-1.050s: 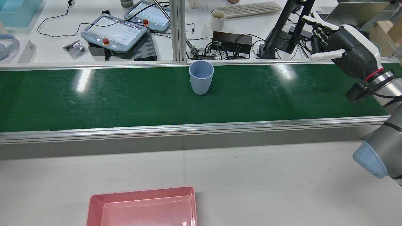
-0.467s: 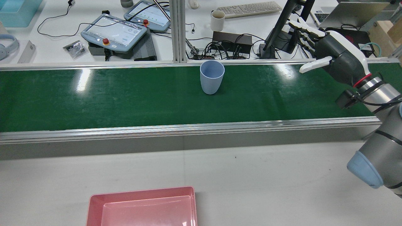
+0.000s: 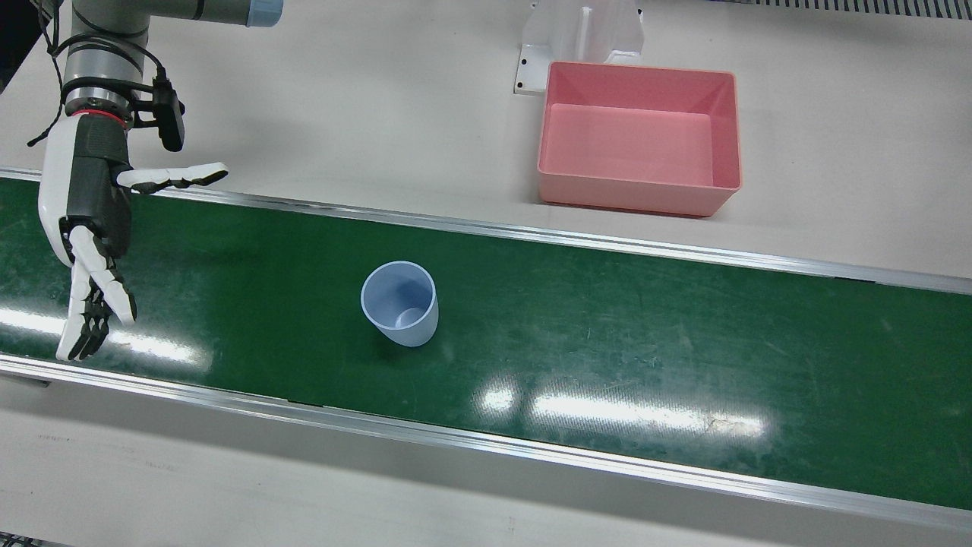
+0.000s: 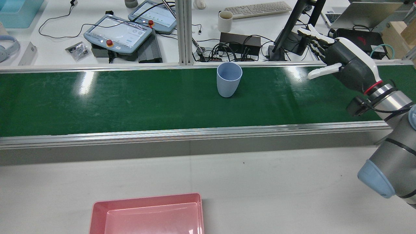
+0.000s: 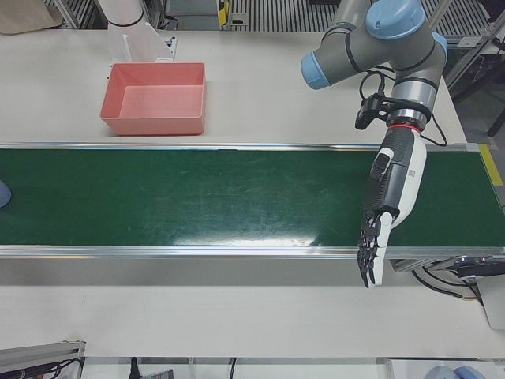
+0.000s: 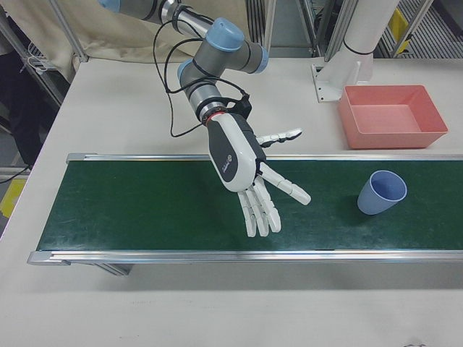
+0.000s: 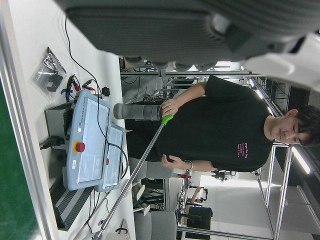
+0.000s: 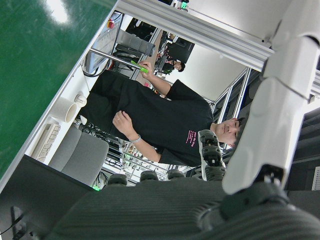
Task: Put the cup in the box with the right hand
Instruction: 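Lower the open right hand beside the approaching blue cup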
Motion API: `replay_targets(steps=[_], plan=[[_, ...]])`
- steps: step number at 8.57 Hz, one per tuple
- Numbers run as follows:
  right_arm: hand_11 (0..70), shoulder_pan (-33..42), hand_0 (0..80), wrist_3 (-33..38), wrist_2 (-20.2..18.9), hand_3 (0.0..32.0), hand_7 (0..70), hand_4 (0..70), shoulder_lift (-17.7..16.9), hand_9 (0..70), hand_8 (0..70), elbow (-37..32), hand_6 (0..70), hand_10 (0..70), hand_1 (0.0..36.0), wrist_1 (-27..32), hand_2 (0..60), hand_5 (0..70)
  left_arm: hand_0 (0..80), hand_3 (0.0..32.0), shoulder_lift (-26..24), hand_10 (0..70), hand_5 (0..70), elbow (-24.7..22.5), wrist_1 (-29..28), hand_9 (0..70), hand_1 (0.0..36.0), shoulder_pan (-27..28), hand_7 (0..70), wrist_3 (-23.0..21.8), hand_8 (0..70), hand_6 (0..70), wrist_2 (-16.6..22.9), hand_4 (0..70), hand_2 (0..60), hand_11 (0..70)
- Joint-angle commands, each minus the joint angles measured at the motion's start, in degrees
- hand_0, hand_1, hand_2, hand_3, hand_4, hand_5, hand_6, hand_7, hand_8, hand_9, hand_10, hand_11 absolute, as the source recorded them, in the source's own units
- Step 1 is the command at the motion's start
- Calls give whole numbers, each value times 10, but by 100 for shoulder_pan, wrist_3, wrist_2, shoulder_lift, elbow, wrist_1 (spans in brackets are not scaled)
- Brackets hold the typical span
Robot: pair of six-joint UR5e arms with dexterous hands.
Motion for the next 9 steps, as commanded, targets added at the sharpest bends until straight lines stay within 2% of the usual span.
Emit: replay_targets(steps=[1, 5, 9], plan=[[0, -357, 488, -4, 414, 0, 0, 0, -36, 0, 0, -59, 0, 0, 169, -11, 47, 42, 0, 0, 0, 0, 0, 0, 5, 0, 0, 0, 0, 0, 0, 0, 0, 0, 0, 0], [0, -850, 487, -56, 882, 0, 0, 0, 16, 0, 0, -68, 0, 0, 164, -11, 47, 40, 0, 0, 0, 0, 0, -9, 5, 0, 0, 0, 0, 0, 0, 0, 0, 0, 0, 0], [0, -860, 488, -39, 891, 0, 0, 0, 16, 0, 0, -164, 0, 0, 162, -11, 46, 40, 0, 0, 0, 0, 0, 0, 5, 0, 0, 0, 0, 0, 0, 0, 0, 0, 0, 0]])
